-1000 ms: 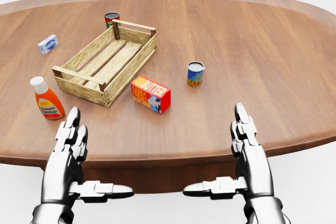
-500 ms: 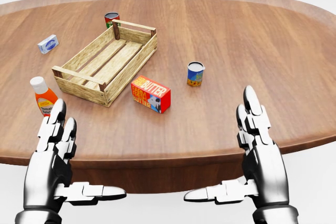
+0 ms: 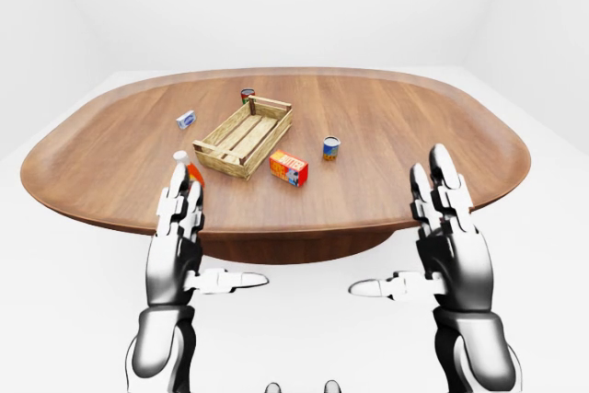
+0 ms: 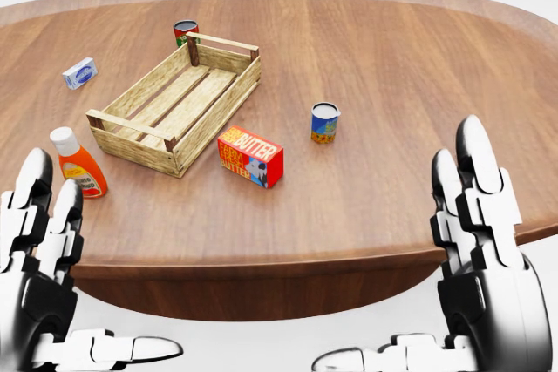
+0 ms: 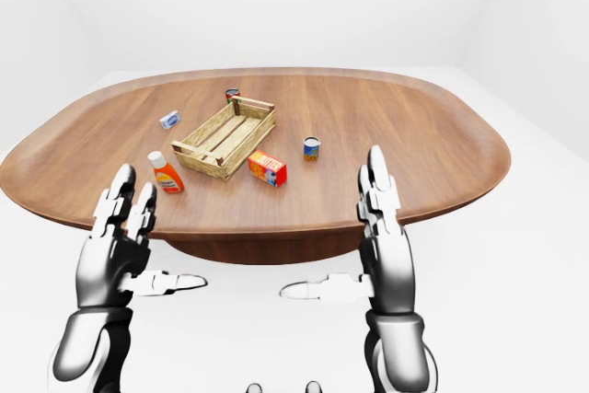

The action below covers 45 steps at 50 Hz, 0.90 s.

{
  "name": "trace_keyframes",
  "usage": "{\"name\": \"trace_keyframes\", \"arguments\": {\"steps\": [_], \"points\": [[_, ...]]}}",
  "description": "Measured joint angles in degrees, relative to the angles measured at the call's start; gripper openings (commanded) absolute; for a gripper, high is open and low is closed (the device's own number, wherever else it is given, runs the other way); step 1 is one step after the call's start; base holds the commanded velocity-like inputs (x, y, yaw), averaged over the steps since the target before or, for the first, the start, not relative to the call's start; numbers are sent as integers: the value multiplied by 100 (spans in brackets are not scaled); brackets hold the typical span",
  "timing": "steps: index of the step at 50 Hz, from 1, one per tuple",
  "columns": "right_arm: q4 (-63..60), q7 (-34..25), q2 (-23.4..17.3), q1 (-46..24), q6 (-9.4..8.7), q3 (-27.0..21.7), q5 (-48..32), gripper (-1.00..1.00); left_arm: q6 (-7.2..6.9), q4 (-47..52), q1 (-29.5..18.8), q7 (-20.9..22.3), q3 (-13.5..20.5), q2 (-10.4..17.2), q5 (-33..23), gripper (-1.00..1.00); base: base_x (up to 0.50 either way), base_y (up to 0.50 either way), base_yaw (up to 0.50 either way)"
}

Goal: Pick up the butter and put it in the tray.

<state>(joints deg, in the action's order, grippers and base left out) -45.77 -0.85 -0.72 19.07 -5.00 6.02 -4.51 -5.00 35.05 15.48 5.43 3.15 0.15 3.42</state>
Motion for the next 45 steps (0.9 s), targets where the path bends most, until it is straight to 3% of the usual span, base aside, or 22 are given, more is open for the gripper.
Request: {"name": "trace_keyframes", "arguments": {"steps": [17,45], "points": [[-670,34,-24,294,0,95,-141,100,0,531,246,133,104,-37,91,100,0,0,0],[-816,49,-9,325,0,107,-169,100,0,584,220,174,184,-45,187,100,0,50,0]]}}
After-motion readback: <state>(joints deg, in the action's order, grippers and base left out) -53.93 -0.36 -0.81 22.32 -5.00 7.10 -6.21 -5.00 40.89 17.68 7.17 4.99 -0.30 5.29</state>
